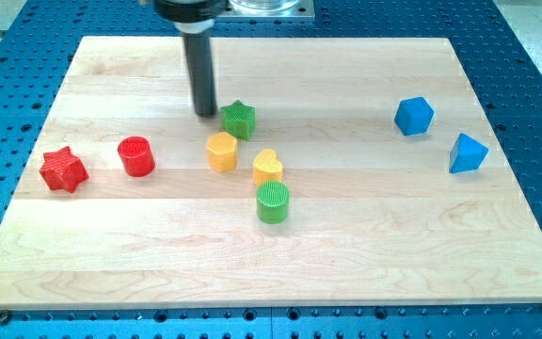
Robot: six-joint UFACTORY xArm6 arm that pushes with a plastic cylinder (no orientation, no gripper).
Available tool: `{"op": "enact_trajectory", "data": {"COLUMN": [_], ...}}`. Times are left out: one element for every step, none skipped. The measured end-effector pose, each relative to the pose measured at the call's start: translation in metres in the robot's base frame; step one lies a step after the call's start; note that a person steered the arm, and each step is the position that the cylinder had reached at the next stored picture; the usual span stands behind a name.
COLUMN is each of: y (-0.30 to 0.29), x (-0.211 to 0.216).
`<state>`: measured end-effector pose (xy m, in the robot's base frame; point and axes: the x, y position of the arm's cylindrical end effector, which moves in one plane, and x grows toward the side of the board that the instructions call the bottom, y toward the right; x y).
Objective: Place the green star in between the triangle and the green circle
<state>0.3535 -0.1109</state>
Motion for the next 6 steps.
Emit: {"op": "enact_trajectory", "data": {"y": [0.029,0.095,0.139,0.158,0.159,0.181], "x": [0.026,0.038,0.072,0.055,0.048,0.079]}}
